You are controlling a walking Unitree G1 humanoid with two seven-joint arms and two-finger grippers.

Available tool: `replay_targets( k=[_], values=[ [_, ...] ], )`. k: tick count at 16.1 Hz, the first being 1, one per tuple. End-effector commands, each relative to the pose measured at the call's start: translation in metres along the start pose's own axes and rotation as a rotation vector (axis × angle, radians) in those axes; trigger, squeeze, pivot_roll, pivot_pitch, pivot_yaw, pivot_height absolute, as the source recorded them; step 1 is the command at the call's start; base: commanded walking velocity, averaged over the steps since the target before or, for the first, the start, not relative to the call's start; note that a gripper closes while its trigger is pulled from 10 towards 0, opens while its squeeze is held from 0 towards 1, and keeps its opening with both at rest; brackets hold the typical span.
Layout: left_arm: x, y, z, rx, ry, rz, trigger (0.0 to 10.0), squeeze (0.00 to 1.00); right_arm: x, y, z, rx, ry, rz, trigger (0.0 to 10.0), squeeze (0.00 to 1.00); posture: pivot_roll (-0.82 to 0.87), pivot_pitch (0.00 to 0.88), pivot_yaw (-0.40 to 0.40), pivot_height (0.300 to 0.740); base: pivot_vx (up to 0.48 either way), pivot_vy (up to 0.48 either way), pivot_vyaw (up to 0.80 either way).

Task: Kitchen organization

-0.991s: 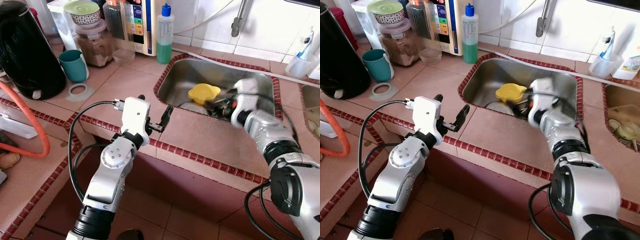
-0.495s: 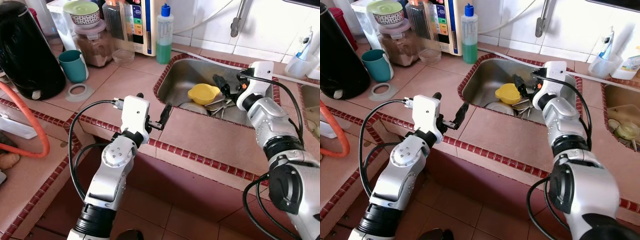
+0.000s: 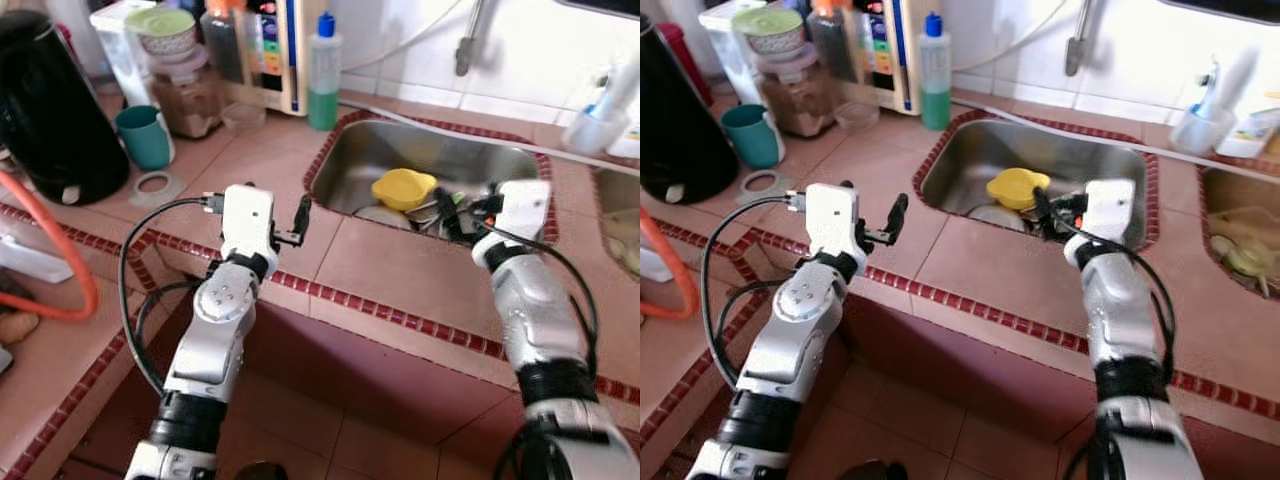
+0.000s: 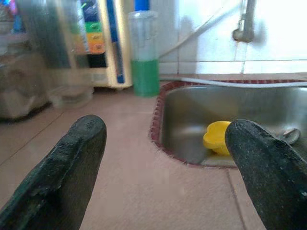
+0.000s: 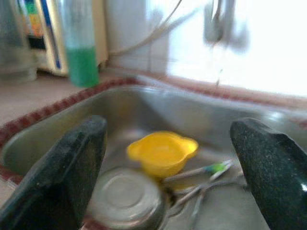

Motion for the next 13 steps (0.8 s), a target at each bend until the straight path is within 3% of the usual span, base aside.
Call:
replay_targets(
  k=[1,3,6,8,11,13],
  values=[
    [0.002,-0.004,0.005,-0.02,-0.039,-0.003,10.0,0.0,0.001,0.005,0.009,-0.009,0.037,-0.005,10.0,0.0,-0.07,0.025,0.061,0.74,0.0,0.0,0.0],
    [0.008,-0.005,0.007,-0.021,-0.048,0.016,10.0,0.0,-0.005,0.017,0.012,0.003,0.074,-0.035,10.0,0.0,-0.09,0.016,0.071,0.74,0.0,0.0,0.0],
    [0.016,-0.005,0.004,0.001,0.016,0.017,10.0,0.0,-0.009,0.027,0.017,0.018,0.142,-0.027,10.0,0.0,-0.1,0.005,0.102,0.74,0.0,0.0,0.0],
    [0.028,0.0,0.001,0.011,-0.033,0.051,10.0,0.0,-0.008,0.034,0.018,0.039,0.159,-0.024,10.0,0.0,-0.1,0.003,0.114,0.74,0.0,0.0,0.0],
    [0.041,0.015,-0.005,0.026,-0.025,0.122,10.0,0.0,0.003,0.039,0.015,0.074,0.126,-0.006,10.0,0.0,-0.09,0.0,0.119,0.74,0.0,0.0,-0.39],
    [0.038,0.024,-0.011,0.035,0.045,0.141,10.0,0.0,0.004,0.036,0.016,0.086,0.09,-0.045,10.0,0.0,-0.06,0.003,0.113,0.74,0.0,0.0,-0.71]
  ],
)
Point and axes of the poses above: a point about 5 cm out from each wrist's last joint towards the gripper, its own y axis pointing back from the gripper into the wrist, its own z axis along the axis of the wrist's last joint, x = y × z, the point moved 4 cm from there along -y, pointing out of the wrist towards the gripper, and after that the axes turned 14 degrees about y, right-handed, at the moved point
